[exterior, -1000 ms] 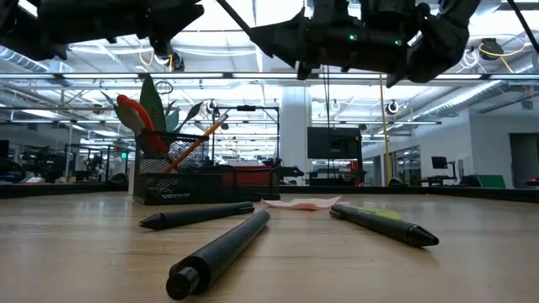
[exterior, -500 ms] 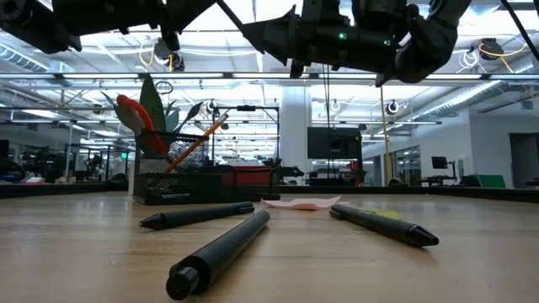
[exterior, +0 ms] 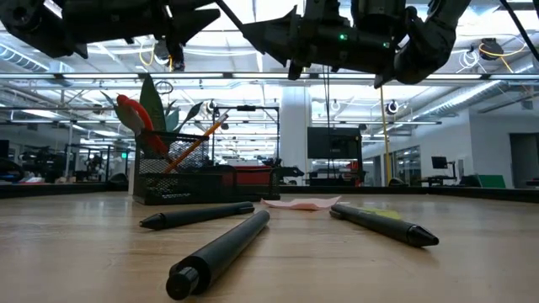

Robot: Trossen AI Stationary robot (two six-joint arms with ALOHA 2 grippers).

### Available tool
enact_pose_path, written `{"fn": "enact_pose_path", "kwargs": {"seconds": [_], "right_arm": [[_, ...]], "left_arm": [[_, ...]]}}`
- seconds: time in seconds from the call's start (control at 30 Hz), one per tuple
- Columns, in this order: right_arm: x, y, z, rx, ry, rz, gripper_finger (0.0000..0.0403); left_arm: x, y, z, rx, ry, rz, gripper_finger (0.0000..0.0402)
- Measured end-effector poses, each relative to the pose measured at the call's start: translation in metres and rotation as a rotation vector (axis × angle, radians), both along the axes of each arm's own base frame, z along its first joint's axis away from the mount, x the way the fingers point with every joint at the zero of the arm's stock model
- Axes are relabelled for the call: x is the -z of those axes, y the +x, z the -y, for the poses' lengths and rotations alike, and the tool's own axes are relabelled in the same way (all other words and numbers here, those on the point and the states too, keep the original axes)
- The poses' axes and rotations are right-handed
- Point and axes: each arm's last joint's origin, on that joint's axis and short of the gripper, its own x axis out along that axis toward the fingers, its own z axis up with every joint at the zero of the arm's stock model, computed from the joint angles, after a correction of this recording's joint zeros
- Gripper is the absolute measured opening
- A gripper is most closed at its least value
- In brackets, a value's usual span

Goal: Pick and place office supplies into organizer
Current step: Put the black pen into the black desk organizer

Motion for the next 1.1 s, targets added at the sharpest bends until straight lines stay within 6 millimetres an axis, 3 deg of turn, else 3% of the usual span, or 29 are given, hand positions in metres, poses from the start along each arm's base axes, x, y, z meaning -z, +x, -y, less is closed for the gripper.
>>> {"fn": "enact_pose_path", "kwargs": {"seconds": [0.13, 0.37, 0.5, 0.9, 1.1], "right_arm": [[0.0000, 0.0000, 0.0002, 0.003, 0.007, -0.001, 0.0026], [0.0009, 0.0001, 0.0003, 0.000, 0.029, -0.011, 0.0030], [0.0017, 0.0003, 0.0001, -0.010, 0.062, -0.024, 0.0024], [0.0023, 0.0003, -0.0005, -0.019, 0.057, -0.028, 0.0022], [0.0022, 0.0003, -0.0005, -0.019, 0.057, -0.027, 0.0023]], "left_arm": [[0.0052, 0.0040, -0.0046, 0.010, -0.046, -0.015, 0.0125], [0.0057, 0.0059, -0.0044, 0.034, -0.028, 0.007, 0.0034], [0.0053, 0.0058, -0.0043, 0.038, -0.031, 0.010, 0.0006], [0.0041, 0.0055, 0.0015, 0.058, -0.029, 0.021, 0.0007], [0.0042, 0.0055, 0.0027, 0.054, -0.017, 0.020, 0.0069]]}}
